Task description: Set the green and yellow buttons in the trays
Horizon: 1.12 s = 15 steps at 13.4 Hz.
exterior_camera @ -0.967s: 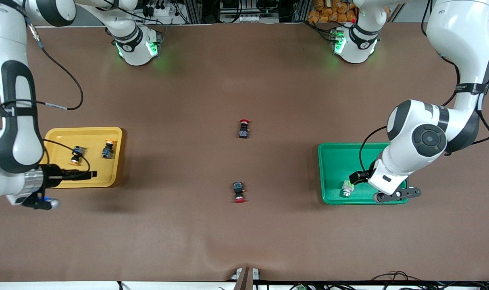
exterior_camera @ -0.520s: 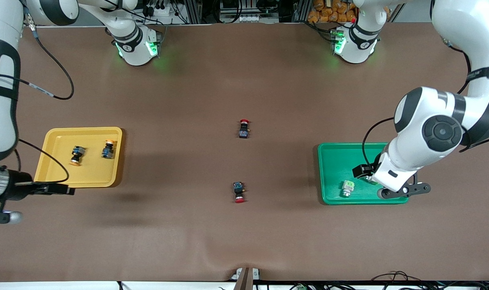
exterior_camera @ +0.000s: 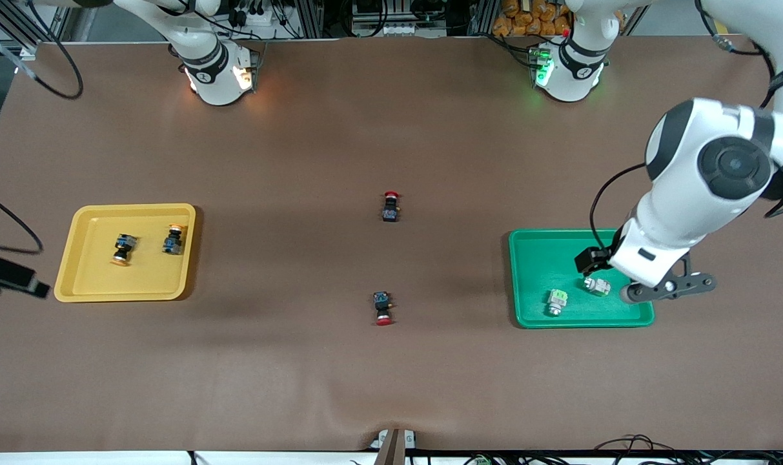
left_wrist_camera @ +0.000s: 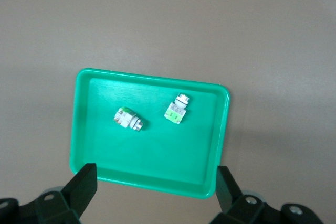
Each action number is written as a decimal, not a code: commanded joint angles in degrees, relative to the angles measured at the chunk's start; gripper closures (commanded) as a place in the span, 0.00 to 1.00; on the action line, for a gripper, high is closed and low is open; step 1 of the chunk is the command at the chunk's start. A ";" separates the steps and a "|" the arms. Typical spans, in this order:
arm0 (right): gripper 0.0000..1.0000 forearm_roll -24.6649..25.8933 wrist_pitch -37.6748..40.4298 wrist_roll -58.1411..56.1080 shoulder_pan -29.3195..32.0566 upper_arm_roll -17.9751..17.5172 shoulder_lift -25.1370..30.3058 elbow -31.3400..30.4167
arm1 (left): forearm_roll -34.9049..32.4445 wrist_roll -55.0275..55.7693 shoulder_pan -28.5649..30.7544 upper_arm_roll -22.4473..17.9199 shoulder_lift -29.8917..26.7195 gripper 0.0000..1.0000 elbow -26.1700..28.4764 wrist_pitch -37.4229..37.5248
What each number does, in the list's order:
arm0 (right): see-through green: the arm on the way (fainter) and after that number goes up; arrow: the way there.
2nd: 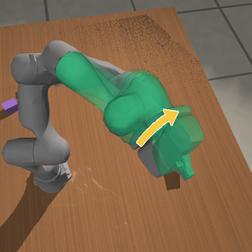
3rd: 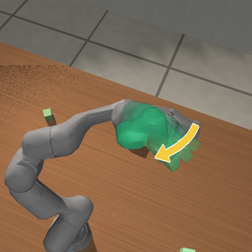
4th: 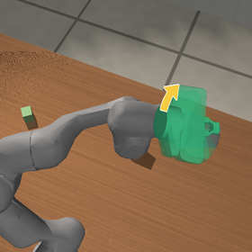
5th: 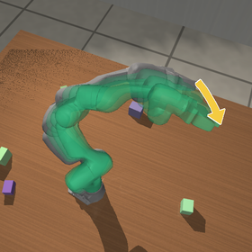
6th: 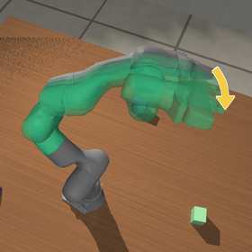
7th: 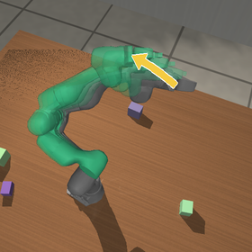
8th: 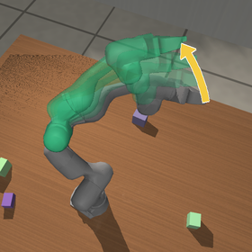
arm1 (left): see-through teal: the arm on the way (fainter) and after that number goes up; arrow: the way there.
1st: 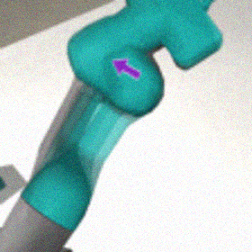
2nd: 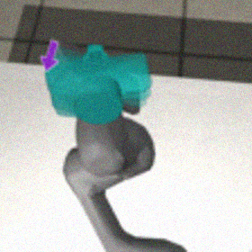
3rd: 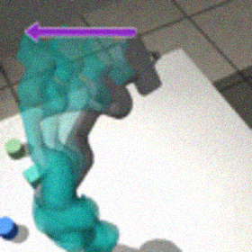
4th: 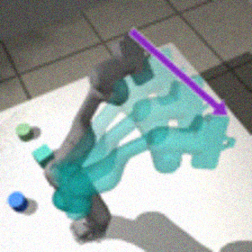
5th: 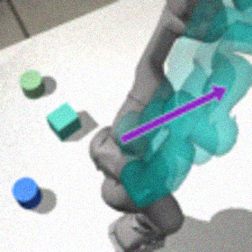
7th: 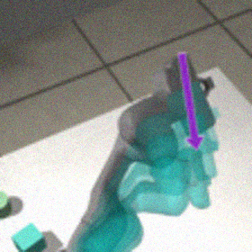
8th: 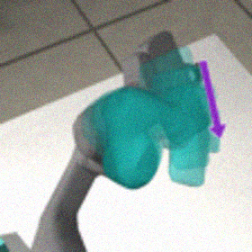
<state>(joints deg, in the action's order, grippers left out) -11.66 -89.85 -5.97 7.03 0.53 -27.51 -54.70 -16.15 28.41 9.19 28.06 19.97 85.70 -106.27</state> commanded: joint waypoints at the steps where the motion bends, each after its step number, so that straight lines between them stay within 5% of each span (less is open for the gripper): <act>1: 0.00 1.37 6.25 5.31 -1.13 0.26 6.83 -1.99 | 2.17 -0.37 0.66 0.50 -4.93 0.00 0.43 4.04; 4: 0.00 3.57 15.39 13.69 -4.82 0.35 11.40 -5.39 | 2.01 -11.14 0.75 -0.20 -5.38 0.00 -4.03 9.12; 6: 0.00 9.00 14.19 13.70 -7.37 0.26 17.37 -13.90 | 2.69 -15.03 3.36 -0.20 -5.47 0.00 -5.54 12.13; 10: 0.00 9.37 4.98 13.61 -7.38 -0.09 27.83 -31.99 | 7.89 -16.72 2.79 -2.38 -10.64 0.00 -4.06 12.49; 12: 0.00 9.46 0.13 13.61 -6.94 -0.35 33.11 -40.98 | 11.29 -17.07 -2.75 -10.28 -14.76 0.00 -0.56 13.27; 13: 0.00 9.46 0.47 13.35 -6.85 -0.36 33.22 -41.36 | 13.84 -17.50 -4.60 -12.75 -16.70 0.00 1.64 13.98; 15: 0.00 9.64 1.61 12.47 -6.85 -0.27 32.87 -41.28 | 14.49 -18.65 -15.89 -24.66 -21.79 0.00 6.38 14.95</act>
<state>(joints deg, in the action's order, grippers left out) -3.18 -87.36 7.19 -0.07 0.56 2.88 -92.54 -3.22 11.45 1.57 12.80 4.93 85.07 -91.40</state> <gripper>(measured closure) 0.000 0.000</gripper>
